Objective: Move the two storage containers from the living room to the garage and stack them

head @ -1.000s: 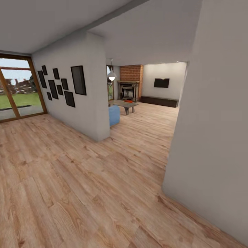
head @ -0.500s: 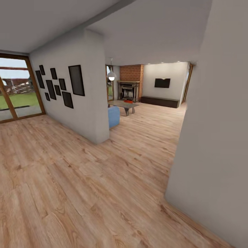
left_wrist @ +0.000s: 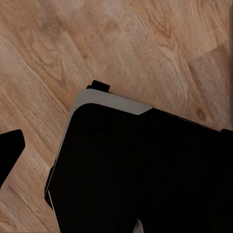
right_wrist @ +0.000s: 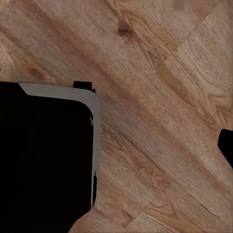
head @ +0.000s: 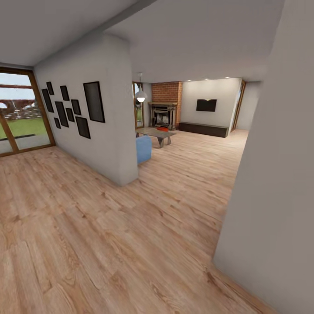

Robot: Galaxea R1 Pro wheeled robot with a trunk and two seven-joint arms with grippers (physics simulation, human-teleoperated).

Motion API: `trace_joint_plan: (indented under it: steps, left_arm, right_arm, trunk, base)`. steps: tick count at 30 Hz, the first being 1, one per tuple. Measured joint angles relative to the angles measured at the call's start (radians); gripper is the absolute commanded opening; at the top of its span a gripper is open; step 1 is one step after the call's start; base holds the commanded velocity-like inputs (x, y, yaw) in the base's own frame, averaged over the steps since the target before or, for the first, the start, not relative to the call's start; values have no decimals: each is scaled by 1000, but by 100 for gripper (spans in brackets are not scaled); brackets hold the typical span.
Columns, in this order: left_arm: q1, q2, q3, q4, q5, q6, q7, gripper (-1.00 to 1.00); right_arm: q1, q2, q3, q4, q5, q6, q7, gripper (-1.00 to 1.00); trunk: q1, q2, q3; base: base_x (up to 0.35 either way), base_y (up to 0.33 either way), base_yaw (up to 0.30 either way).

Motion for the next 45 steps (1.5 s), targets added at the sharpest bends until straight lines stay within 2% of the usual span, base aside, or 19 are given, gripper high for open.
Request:
trace_joint_plan:
  steps: [45]
  left_arm:
    - [0,0,0,0,-1,-3,0,100]
  right_arm:
    - [0,-1,0,0,0,0,1,100]
  trunk:
    - [0,0,0]
  base:
    - [324,0,0]
